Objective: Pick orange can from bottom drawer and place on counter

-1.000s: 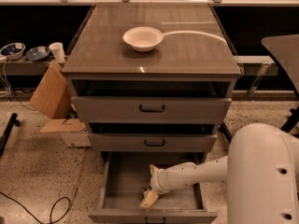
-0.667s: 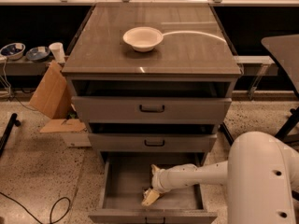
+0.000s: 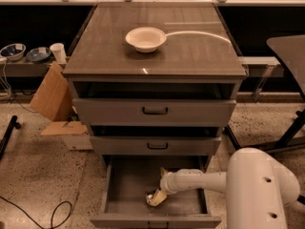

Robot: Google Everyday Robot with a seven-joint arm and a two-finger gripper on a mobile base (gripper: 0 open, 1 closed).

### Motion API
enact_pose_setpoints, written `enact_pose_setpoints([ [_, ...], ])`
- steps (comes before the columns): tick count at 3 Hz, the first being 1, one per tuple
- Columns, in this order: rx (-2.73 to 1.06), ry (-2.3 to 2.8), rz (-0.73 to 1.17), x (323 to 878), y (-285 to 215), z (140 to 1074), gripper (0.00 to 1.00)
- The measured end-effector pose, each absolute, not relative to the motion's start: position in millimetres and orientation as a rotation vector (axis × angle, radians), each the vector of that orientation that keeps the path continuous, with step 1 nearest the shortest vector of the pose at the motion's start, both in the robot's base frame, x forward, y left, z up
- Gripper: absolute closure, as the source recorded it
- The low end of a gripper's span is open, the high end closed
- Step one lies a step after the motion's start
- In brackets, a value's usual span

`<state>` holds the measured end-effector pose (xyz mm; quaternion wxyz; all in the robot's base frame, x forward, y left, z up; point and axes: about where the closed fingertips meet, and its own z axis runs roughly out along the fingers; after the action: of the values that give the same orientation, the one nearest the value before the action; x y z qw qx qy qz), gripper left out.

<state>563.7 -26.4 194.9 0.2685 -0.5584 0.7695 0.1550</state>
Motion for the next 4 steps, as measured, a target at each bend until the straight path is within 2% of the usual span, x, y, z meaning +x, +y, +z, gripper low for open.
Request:
enact_pose_setpoints([
  [2, -1.519, 2.135, 0.369, 585.9, -46.7, 129.3, 0.00],
  [3, -1.535, 2.156, 0.364, 580.0, -52.1, 110.6, 0.00],
  [4, -1.514, 2.181, 0.352, 570.7, -69.5, 112.6, 0.19],
])
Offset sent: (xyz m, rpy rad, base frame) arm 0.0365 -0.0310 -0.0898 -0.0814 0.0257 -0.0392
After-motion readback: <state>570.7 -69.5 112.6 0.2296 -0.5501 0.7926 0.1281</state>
